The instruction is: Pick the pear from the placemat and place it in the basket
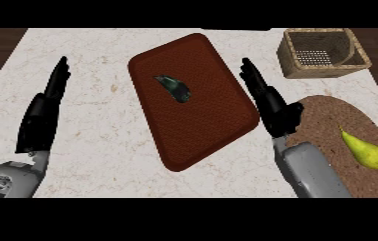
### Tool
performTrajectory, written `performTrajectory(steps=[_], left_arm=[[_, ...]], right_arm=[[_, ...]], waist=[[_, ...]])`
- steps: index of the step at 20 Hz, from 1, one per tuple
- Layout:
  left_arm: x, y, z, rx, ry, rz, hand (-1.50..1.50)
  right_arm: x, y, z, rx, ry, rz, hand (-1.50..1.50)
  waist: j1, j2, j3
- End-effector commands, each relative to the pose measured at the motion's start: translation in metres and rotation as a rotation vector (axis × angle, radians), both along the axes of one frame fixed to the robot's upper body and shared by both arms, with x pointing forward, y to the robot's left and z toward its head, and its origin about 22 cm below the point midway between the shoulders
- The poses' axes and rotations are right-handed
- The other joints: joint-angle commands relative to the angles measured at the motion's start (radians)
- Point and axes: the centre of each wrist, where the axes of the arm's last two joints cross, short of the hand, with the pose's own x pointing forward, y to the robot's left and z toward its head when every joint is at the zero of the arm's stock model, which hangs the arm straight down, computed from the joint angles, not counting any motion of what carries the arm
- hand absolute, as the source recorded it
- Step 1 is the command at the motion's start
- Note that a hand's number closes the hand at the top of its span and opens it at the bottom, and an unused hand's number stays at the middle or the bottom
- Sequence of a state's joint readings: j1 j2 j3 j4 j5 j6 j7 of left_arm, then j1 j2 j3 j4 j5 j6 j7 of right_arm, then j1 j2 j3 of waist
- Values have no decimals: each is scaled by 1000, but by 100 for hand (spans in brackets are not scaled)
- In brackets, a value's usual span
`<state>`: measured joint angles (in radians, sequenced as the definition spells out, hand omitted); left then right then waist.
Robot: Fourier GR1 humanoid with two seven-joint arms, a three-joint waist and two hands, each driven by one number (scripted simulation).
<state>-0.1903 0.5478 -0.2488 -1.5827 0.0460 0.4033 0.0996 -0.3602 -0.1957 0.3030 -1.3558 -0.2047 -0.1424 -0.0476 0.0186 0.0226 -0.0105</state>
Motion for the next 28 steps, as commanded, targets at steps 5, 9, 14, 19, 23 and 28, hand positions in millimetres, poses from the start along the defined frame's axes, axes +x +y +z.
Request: performTrajectory(steps=[5,9,14,19,23,28], left_arm=[[-2,-21,6,-89,-17,-212,0],[-6,-34,-6,-168,46,-273,0],[-9,-19,-13,-193,56,-306,0],[-7,-3,-13,-201,60,-313,0],[-1,-24,-20,-193,67,-324,0],[5,-19,-2,-192,40,-332,0]], right_arm=[[11,-107,32,-89,-28,472,150],[-8,-86,32,75,-164,883,150],[-46,-170,31,-89,-257,848,-150],[-51,-227,97,-460,-454,625,-150],[-48,-249,145,-688,-567,473,-150],[-53,-264,215,-1082,-489,552,-150]], waist=[[-28,-12,15],[-53,-16,18],[-64,-24,15],[-59,-27,13],[-45,-22,11],[-27,-22,11]])
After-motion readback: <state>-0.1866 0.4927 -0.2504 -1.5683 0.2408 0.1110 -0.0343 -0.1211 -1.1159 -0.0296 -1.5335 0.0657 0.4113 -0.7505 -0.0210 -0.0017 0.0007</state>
